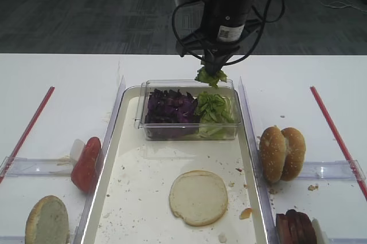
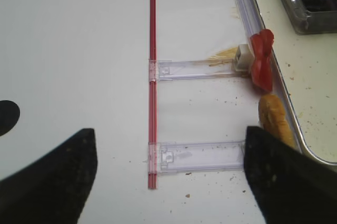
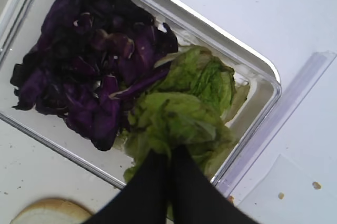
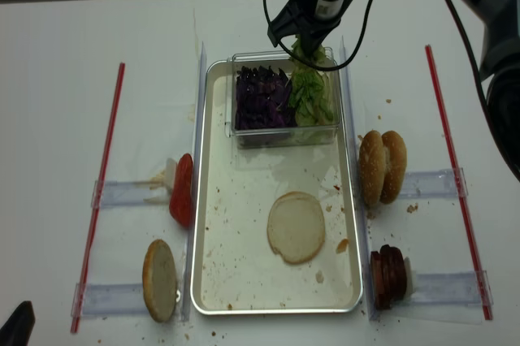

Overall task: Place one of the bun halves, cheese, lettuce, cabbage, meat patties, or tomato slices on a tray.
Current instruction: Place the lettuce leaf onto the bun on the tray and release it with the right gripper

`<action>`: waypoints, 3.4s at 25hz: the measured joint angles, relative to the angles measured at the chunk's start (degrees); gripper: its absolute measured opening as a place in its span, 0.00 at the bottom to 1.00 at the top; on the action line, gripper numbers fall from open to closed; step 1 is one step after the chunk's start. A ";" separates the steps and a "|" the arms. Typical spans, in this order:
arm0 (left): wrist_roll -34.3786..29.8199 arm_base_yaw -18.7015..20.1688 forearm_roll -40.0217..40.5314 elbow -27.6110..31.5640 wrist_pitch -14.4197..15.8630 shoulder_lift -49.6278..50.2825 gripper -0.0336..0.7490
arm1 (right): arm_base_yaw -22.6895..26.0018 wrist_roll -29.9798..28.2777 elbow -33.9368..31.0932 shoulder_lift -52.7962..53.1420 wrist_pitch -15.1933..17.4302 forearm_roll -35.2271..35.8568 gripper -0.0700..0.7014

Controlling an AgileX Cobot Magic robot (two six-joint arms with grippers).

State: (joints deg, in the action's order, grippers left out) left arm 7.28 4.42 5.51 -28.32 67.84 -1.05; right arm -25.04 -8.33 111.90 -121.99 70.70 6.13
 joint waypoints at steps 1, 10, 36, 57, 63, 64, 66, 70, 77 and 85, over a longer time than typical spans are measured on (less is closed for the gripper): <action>0.00 0.00 0.00 0.00 0.00 0.00 0.76 | 0.00 0.03 0.00 0.00 0.00 0.00 0.14; 0.00 0.00 0.00 0.00 0.00 0.00 0.76 | -0.29 1.03 -3.80 2.53 -0.11 -0.24 0.14; 0.00 0.00 0.00 0.00 0.00 0.00 0.76 | -6.28 4.55 -42.59 23.51 -11.38 0.16 0.14; 0.00 0.00 0.00 0.00 0.00 0.00 0.76 | -17.59 4.83 -42.59 23.41 -14.63 2.13 0.14; 0.00 0.00 0.00 0.09 0.00 0.00 0.76 | -17.59 4.83 -42.59 19.92 -15.56 2.01 0.14; 0.00 0.00 0.00 0.09 0.00 0.00 0.76 | -17.59 4.83 -42.59 19.10 -15.72 2.01 0.14; 0.00 0.00 0.00 0.09 0.00 0.00 0.76 | -17.59 4.83 -42.59 17.85 -16.07 2.01 0.14; 0.00 0.00 0.00 0.09 0.00 0.00 0.76 | -17.59 4.96 -42.59 16.82 -16.67 2.01 0.14; 0.00 0.00 0.00 0.09 0.00 0.00 0.76 | -17.59 4.96 -42.59 16.46 -17.10 2.01 0.14; 0.00 0.00 0.00 0.09 0.00 0.00 0.76 | -17.59 4.66 -42.59 16.46 -17.10 2.01 0.21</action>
State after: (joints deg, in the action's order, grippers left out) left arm 7.28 4.42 5.51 -28.23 67.84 -1.05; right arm -42.63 -3.67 69.31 -105.53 53.60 8.15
